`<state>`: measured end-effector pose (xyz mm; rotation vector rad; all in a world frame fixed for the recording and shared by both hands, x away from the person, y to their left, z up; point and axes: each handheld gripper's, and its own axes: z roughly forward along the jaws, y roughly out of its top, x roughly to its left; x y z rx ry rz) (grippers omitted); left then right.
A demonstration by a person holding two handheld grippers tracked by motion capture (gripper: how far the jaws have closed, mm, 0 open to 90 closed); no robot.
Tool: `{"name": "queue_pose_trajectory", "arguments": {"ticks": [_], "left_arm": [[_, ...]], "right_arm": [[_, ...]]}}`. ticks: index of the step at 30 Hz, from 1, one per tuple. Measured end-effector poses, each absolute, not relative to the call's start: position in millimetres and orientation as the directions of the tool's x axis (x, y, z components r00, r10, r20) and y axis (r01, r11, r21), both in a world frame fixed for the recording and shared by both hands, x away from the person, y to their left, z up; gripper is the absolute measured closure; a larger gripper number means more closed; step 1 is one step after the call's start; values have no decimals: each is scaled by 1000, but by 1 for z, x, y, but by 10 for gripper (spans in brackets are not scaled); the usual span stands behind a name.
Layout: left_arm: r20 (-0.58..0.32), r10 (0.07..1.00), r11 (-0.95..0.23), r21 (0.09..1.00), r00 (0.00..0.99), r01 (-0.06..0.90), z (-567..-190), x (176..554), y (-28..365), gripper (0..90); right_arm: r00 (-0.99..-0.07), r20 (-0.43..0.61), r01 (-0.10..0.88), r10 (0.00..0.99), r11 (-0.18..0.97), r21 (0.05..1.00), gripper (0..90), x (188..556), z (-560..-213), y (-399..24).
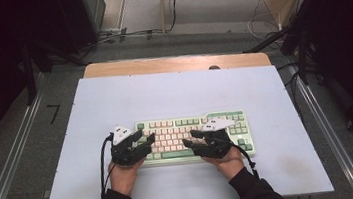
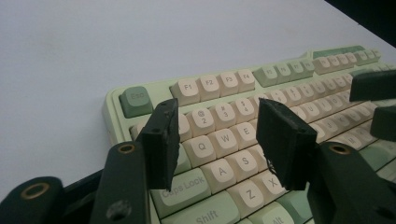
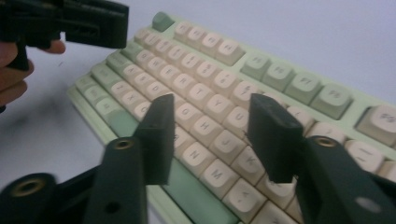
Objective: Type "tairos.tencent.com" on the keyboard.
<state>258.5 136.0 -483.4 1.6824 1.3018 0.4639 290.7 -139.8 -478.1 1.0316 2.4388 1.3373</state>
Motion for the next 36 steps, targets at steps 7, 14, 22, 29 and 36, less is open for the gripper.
{"name": "queue_pose_trajectory", "arguments": {"ticks": [7, 14, 22, 29, 36], "left_arm": [[-231, 892, -25, 833, 388, 553, -483, 257, 133, 649], [-240, 867, -61, 818, 437, 572, -483, 256, 126, 900], [-238, 834, -118, 805, 498, 582, -485, 255, 113, 900], [-229, 820, -154, 795, 525, 587, -488, 256, 104, 900], [-218, 813, -184, 783, 540, 594, -490, 257, 98, 900]], "right_arm": [[-697, 177, 512, 695, 310, 801, 306, 297, -475, -151], [-684, 171, 515, 709, 304, 802, 304, 299, -475, -156], [-679, 170, 518, 714, 303, 800, 307, 299, -475, -157], [-671, 172, 527, 721, 300, 795, 309, 299, -475, -160], [-665, 172, 527, 726, 294, 797, 313, 298, -475, -163]]}}
